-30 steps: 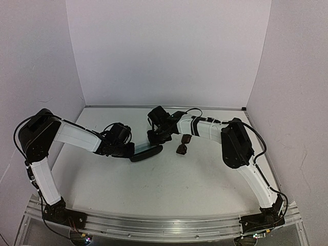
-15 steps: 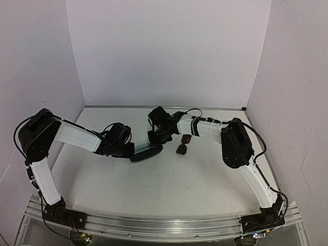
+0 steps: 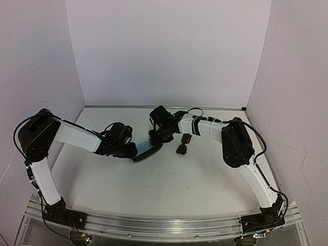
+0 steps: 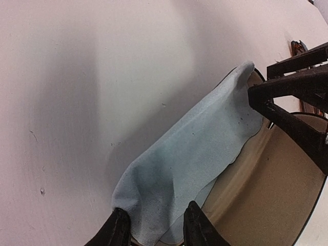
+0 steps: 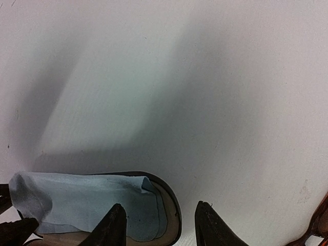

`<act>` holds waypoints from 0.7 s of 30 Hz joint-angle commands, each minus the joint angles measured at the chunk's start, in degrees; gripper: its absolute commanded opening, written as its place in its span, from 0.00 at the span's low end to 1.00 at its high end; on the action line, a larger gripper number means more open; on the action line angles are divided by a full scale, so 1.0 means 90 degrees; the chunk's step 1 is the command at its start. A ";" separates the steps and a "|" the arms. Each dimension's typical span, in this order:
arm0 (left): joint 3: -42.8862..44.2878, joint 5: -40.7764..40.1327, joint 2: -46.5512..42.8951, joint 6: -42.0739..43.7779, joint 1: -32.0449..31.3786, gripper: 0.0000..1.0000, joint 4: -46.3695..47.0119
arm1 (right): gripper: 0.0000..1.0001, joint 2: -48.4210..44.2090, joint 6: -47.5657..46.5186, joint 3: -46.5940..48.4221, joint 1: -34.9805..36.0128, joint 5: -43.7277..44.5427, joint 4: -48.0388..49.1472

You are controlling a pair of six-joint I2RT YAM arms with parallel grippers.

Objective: Organize the sunglasses
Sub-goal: Place the glasses cleaning cloth in the sunglasses case.

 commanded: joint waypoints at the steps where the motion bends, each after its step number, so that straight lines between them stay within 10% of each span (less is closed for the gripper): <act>1: -0.0014 -0.0185 -0.0119 -0.0101 0.0063 0.36 -0.0169 | 0.47 -0.0297 -0.0023 -0.0105 -0.0007 0.0093 0.0110; 21: -0.0122 -0.0452 -0.0634 -0.0243 0.0054 0.38 -0.0488 | 0.47 -0.0992 -0.0042 -0.0561 -0.0007 0.0215 0.0359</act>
